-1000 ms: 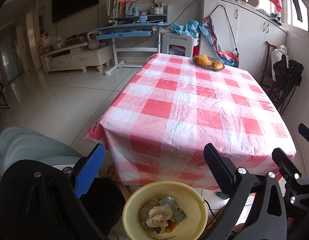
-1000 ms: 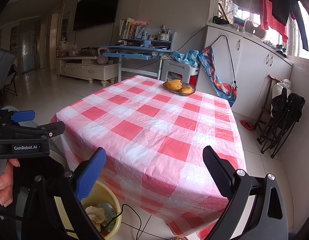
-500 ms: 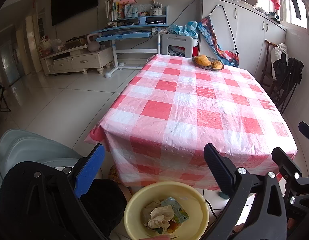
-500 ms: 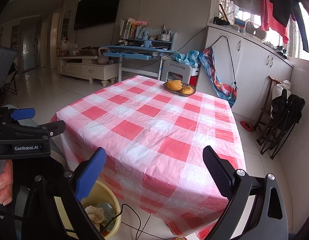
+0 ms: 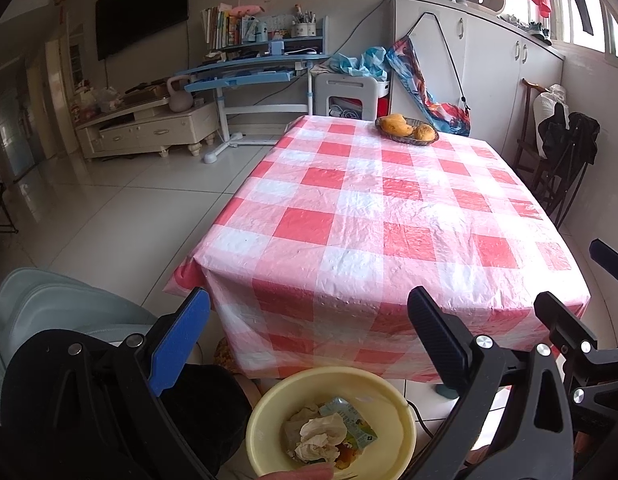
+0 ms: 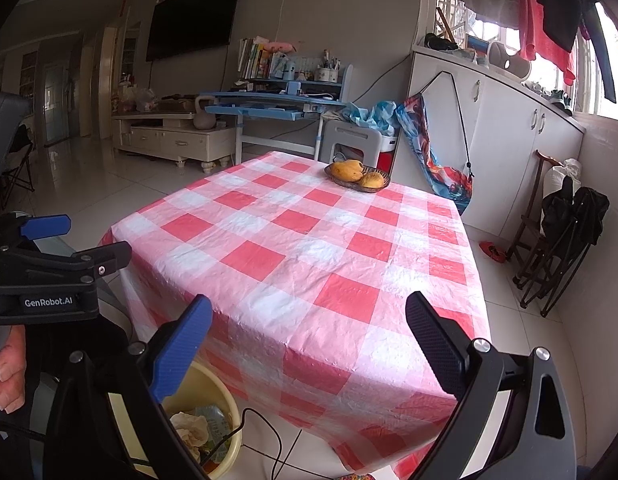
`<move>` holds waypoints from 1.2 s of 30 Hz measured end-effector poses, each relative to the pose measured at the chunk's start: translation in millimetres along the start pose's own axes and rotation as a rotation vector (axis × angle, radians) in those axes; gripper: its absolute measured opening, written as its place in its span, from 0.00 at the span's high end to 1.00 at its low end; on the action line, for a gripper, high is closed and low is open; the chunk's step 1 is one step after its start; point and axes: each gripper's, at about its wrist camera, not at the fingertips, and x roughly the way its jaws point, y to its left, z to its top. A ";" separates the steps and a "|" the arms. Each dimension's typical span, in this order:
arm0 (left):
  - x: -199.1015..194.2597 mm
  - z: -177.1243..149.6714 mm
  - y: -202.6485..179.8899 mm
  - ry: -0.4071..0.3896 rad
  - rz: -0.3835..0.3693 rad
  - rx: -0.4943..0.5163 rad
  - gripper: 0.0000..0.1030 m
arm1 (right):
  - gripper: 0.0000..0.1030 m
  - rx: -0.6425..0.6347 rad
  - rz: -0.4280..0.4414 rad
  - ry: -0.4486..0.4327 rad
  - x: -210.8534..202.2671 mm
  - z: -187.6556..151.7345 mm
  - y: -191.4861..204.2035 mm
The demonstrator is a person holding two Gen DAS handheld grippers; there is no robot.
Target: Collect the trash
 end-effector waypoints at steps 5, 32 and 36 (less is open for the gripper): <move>-2.1 0.3 -3.4 -0.009 0.000 0.016 0.07 | 0.10 -0.001 0.000 0.001 0.0 0.1 -0.1; 3.7 -0.6 5.5 0.002 -0.026 -0.017 0.07 | 0.09 -0.017 0.009 0.019 3.2 -4.0 3.5; 4.1 -0.4 11.8 -0.004 -0.051 -0.042 0.07 | 0.09 -0.025 0.012 0.029 4.6 -4.1 4.8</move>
